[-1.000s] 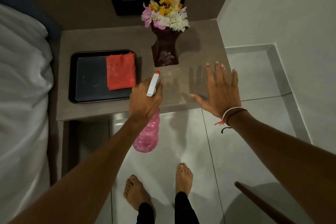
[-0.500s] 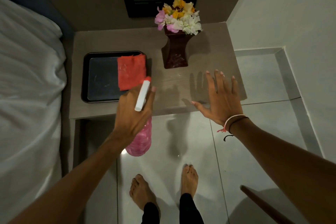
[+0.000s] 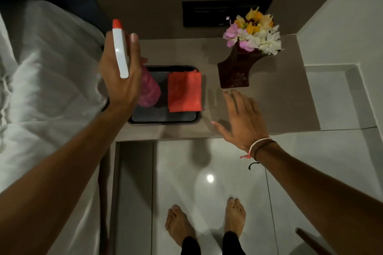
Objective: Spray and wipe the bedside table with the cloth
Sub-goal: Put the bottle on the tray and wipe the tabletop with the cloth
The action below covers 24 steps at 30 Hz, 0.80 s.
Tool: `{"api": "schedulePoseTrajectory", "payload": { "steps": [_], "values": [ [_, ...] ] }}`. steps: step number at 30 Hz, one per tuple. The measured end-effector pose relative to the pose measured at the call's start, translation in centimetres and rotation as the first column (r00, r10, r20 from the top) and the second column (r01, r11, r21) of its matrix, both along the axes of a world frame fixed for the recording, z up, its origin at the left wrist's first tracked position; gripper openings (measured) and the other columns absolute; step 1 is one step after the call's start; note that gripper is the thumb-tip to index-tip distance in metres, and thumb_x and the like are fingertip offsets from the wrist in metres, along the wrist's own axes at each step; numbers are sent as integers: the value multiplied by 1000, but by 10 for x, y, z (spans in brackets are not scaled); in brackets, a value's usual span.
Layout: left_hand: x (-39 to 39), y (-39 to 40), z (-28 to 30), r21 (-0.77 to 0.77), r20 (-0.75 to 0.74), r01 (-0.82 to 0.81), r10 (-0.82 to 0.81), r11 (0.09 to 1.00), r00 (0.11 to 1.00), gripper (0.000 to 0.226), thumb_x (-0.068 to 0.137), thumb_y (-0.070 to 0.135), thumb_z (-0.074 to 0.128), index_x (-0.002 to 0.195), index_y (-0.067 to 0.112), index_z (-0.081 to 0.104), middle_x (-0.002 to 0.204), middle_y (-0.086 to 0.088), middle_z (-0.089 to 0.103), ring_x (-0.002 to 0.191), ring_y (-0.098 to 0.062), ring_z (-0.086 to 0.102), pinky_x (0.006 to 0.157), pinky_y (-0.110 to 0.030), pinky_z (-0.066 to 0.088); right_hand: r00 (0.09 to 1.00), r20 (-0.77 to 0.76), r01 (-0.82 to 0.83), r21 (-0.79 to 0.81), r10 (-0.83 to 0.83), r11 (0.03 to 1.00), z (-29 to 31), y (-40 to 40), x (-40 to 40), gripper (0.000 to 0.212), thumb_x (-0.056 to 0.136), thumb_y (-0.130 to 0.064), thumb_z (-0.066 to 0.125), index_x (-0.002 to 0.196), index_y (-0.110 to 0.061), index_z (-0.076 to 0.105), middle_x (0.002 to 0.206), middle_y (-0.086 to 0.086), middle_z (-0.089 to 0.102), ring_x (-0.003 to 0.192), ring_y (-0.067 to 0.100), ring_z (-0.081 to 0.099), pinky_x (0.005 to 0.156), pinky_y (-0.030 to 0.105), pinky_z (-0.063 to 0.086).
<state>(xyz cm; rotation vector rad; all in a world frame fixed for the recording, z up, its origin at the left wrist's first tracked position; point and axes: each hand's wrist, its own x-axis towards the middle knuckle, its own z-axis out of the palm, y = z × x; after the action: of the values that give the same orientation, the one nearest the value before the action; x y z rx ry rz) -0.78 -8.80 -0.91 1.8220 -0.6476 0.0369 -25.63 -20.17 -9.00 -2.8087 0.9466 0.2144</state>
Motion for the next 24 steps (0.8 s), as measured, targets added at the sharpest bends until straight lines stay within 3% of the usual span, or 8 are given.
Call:
{"api": "schedulePoseTrajectory", "payload": {
  "steps": [3, 7, 12, 14, 18, 20, 22, 24],
  "values": [
    [23, -6, -23, 0, 1, 40, -40, 999, 999, 20, 105, 31, 55, 102, 11, 53, 78, -11, 55, 63, -2, 61, 67, -19, 57, 995, 77, -69, 28, 67, 997, -6, -5, 36, 71, 94, -47, 52, 150, -6, 37, 152, 20, 45, 138, 35, 46, 114, 48, 39],
    [39, -1, -53, 48, -13, 68, -68, 997, 998, 20, 104, 37, 54, 101, 17, 52, 82, -18, 59, 74, -31, 65, 71, -46, 61, 983, 113, -155, 80, 146, 985, -11, -8, 82, 57, 101, -31, 47, 151, -6, 37, 155, 16, 42, 140, 32, 43, 116, 44, 37],
    [45, -5, -65, 47, -31, 101, -100, 994, 995, 23, 102, 37, 59, 100, 14, 57, 85, -25, 64, 77, -35, 66, 74, -49, 58, 986, 66, -160, 120, 153, 980, -19, -12, 132, 58, 100, -20, 47, 155, -9, 29, 161, 14, 33, 149, 30, 32, 121, 41, 28],
    [46, -9, -64, 85, -21, 99, -98, 991, 995, 30, 101, 35, 60, 107, 6, 64, 94, -25, 69, 84, -30, 68, 80, -43, 59, 989, 62, -143, 168, 134, 975, -19, -20, 148, 65, 96, -21, 55, 155, -9, 29, 161, 15, 33, 149, 31, 32, 122, 42, 28],
    [46, -7, -63, 140, 15, 145, -149, 979, 989, 57, 96, 40, 66, 130, -5, 57, 105, -14, 67, 92, -1, 62, 90, -8, 50, 986, -39, -148, 279, 165, 949, -22, -43, 172, 83, 86, -34, 72, 154, -13, 29, 155, 12, 42, 141, 33, 41, 115, 44, 37],
    [52, 1, -71, 267, 45, 170, -188, 949, 981, 86, 90, 61, 63, 149, 2, 42, 136, -14, 62, 123, -15, 60, 110, -26, 48, 970, -143, -142, 318, 195, 938, -27, -48, 182, 93, 80, -42, 77, 154, -16, 26, 153, 13, 45, 139, 36, 43, 112, 47, 39],
    [60, 14, -83, 446, 106, 133, -199, 885, 974, 113, 81, 83, 52, 159, 6, 26, 163, -14, 38, 152, -28, 36, 124, -50, 34, 955, -216, -137, 286, 203, 948, -35, -47, 188, 100, 75, -46, 81, 154, -17, 27, 150, 13, 47, 138, 37, 42, 111, 49, 39],
    [64, 28, -93, 607, 201, 51, -215, 793, 956, 128, 73, 95, 41, 162, 8, 15, 171, -14, 19, 160, -29, 17, 127, -59, 23, 949, -255, -123, 236, 184, 964, -41, -44, 194, 101, 71, -47, 84, 151, -16, 32, 149, 12, 47, 138, 36, 39, 111, 49, 36]
  ]
}}
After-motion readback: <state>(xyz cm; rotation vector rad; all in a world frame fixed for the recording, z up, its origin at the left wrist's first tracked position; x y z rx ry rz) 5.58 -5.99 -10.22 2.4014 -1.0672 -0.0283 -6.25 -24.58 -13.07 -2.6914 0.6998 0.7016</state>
